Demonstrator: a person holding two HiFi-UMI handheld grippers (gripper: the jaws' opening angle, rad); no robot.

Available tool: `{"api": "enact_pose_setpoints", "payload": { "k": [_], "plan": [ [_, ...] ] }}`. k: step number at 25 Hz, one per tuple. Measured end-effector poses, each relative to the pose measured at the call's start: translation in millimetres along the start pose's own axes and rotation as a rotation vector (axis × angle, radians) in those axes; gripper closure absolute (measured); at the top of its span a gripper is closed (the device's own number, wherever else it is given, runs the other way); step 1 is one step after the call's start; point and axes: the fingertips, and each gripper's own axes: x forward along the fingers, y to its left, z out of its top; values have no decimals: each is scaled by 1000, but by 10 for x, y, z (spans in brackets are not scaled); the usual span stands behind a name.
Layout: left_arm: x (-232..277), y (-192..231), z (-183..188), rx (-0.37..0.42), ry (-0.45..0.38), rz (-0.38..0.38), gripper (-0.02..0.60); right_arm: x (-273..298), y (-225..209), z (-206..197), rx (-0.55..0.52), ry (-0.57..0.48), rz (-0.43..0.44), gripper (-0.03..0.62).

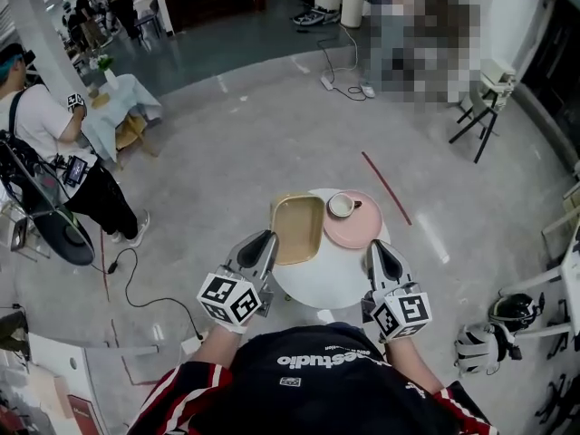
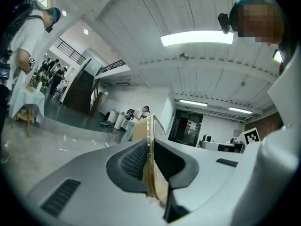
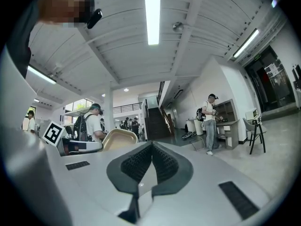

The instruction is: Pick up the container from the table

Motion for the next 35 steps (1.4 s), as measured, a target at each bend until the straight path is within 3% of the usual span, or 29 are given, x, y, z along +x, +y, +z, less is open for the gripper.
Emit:
{"api": "enact_pose_setpoints", "payload": {
  "k": [4, 11, 25, 35],
  "plan": [
    [-96, -57, 193, 82, -48, 8, 525, 49, 99, 77, -24, -15, -14, 579],
    [-46, -246, 386, 118, -99, -4, 525, -5, -19, 264, -36, -33, -58, 579],
    [-20, -317, 556, 105, -137, 58, 526, -8, -200, 520, -61, -30, -31, 579],
    [106, -716, 581, 95, -146, 69, 525, -197, -556, 818, -69, -49, 12, 576]
  ]
}}
